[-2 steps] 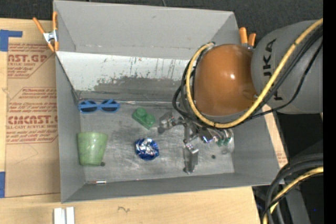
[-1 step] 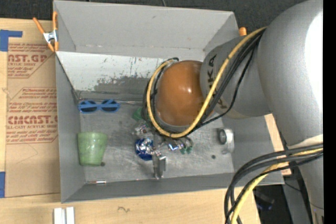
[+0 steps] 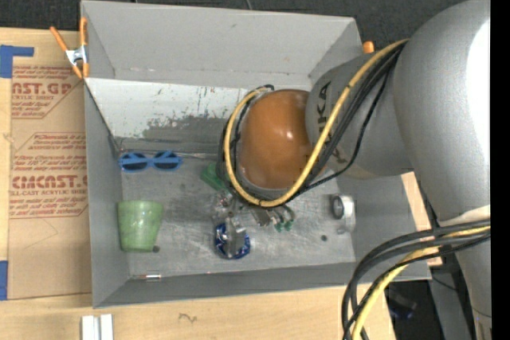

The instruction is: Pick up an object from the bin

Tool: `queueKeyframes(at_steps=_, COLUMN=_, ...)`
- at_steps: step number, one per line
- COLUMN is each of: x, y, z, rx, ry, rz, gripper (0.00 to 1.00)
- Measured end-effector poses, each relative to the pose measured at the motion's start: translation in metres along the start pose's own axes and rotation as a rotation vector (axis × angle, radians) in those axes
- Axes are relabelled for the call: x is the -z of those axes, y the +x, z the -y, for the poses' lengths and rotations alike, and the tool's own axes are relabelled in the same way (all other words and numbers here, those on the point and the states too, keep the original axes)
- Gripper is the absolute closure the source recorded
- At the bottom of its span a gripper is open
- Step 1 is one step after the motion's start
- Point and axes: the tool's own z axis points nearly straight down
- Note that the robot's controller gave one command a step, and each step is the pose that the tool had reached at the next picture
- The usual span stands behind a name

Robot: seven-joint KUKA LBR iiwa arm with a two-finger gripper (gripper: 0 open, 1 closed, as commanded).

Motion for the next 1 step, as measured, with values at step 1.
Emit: queueKeyframes(at_steps=1, x=0.1536, y=0.0552, z=0.1535, rx=0.008, ry=0.009, rz=0.007, gripper=1.00)
